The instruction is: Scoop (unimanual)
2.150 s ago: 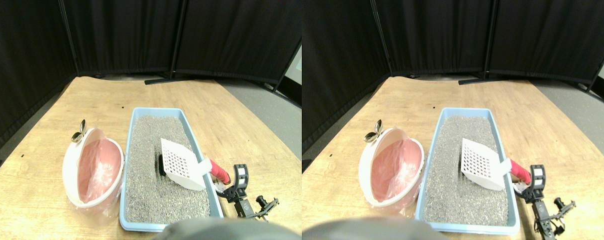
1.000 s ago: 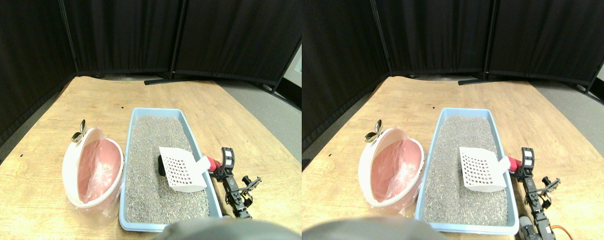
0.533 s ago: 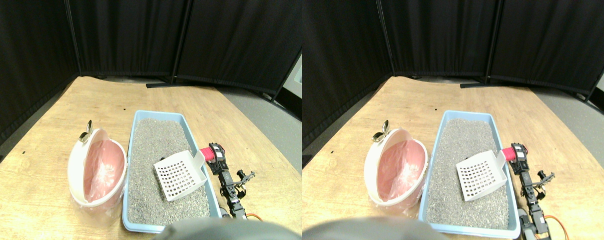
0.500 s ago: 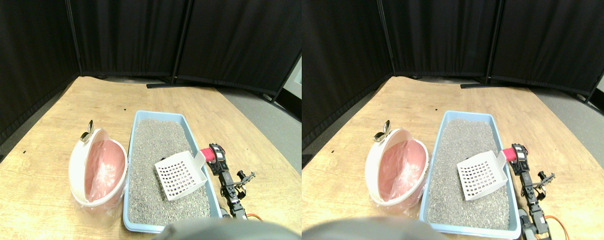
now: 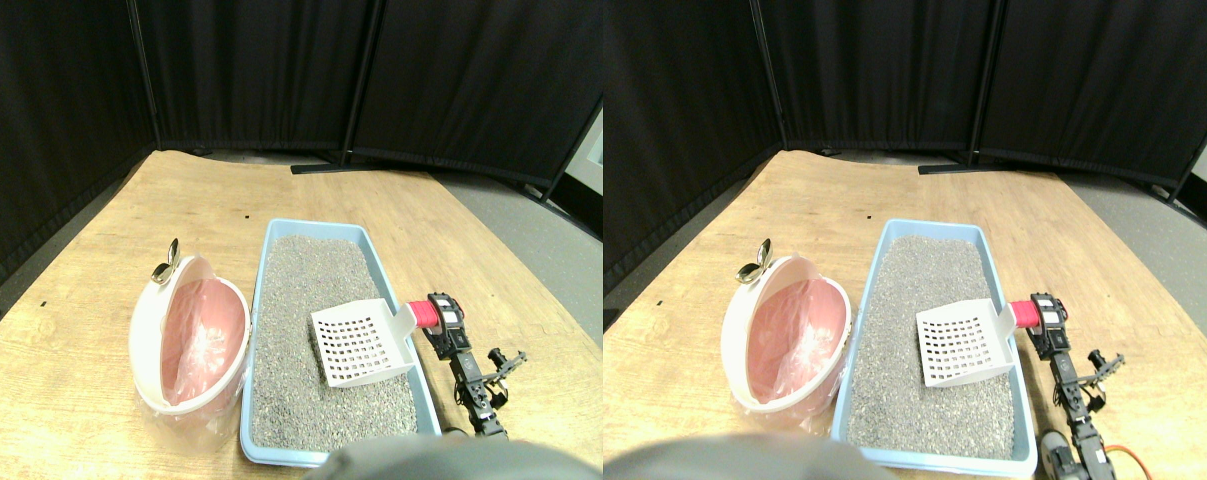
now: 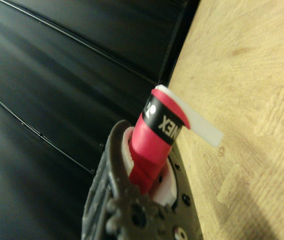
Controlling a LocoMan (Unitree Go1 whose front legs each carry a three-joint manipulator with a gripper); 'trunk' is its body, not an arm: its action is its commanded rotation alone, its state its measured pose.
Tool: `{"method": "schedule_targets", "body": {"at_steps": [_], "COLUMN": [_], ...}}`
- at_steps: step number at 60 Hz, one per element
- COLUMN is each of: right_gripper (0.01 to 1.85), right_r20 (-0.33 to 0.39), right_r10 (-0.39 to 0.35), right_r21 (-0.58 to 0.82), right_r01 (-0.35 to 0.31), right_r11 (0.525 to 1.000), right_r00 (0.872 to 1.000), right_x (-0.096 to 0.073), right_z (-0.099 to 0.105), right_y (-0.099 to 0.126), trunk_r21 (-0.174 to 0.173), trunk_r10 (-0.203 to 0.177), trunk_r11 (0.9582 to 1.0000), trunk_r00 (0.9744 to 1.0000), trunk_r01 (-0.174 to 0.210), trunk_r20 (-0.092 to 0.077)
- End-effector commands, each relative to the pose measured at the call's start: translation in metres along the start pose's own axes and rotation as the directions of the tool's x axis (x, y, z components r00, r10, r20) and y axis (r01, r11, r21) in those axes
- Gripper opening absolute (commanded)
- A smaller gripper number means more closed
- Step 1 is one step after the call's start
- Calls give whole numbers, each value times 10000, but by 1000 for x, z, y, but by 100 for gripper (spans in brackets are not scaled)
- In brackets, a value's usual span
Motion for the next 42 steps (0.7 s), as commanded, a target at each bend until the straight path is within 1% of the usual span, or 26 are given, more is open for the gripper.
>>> {"method": "schedule_targets", "body": {"at_steps": [1, 3, 5, 7, 8, 10, 14, 15, 17, 20, 22, 23, 25, 30, 32, 35, 38, 42], "right_gripper": [6, 6, 6, 6, 6, 6, 6, 6, 6, 6, 6, 6, 6, 6, 6, 6, 6, 6], "right_r20": [801, 942, 1038, 1082, 1202, 1337, 1364, 1431, 1441, 1441, 1570, 1578, 1549, 1639, 1674, 1686, 1725, 1718], "right_r10": [1107, 1318, 1239, 1274, 1448, 1582, 1584, 1684, 1695, 1701, 1991, 2062, 2050, 2131, 2332, 2334, 2457, 2412], "right_r21": [-861, -1122, -1345, -1390, -1465, -1675, -1741, -1893, -1992, -2005, -2277, -2338, -2502, -2558, -2659, -2693, -2845, -2977], "right_r01": [-1037, -1210, -1095, -1119, -1267, -1350, -1338, -1400, -1392, -1395, -1607, -1664, -1624, -1672, -1839, -1830, -1906, -1831], "right_r11": [9909, 9863, 9848, 9840, 9811, 9766, 9756, 9719, 9700, 9697, 9604, 9579, 9545, 9522, 9463, 9455, 9395, 9369], "right_r00": [9906, 9868, 9869, 9859, 9821, 9783, 9779, 9753, 9749, 9748, 9673, 9657, 9664, 9632, 9579, 9576, 9539, 9551], "right_x": [4, 4, 4, 4, 4, 5, 6, 7, 8, 10, 13, 14, 15, 18, 21, 23, 26, 28], "right_z": [29, 34, 43, 44, 47, 54, 59, 64, 68, 71, 74, 76, 79, 83, 87, 90, 92, 95], "right_y": [8, 9, 11, 11, 11, 11, 12, 12, 11, 11, 10, 10, 10, 11, 11, 10, 9, 9], "trunk_r21": [-88, -98, -126, -137, -140, -164, -203, -218, -214, -241, -264, -272, -299, -409, -442, -525, -579, -664], "trunk_r10": [24, 28, 29, 36, 36, 35, 48, 54, 65, 77, 89, 91, 101, 177, 202, 267, 320, 398], "trunk_r11": [10000, 9999, 9999, 9999, 9999, 9999, 9998, 9997, 9998, 9997, 9996, 9996, 9995, 9990, 9988, 9983, 9978, 9970], "trunk_r00": [10000, 10000, 10000, 10000, 10000, 10000, 10000, 10000, 10000, 10000, 10000, 10000, 9999, 9998, 9998, 9996, 9995, 9992], "trunk_r01": [-25, -28, -29, -36, -36, -35, -47, -54, -65, -77, -88, -91, -101, -176, -201, -266, -320, -397], "trunk_r20": [-16, 5, -4, -3, 3, 13, 34, 21, 5, 24, 24, 17, 23, 9, 13, -2, -9, -2]}}
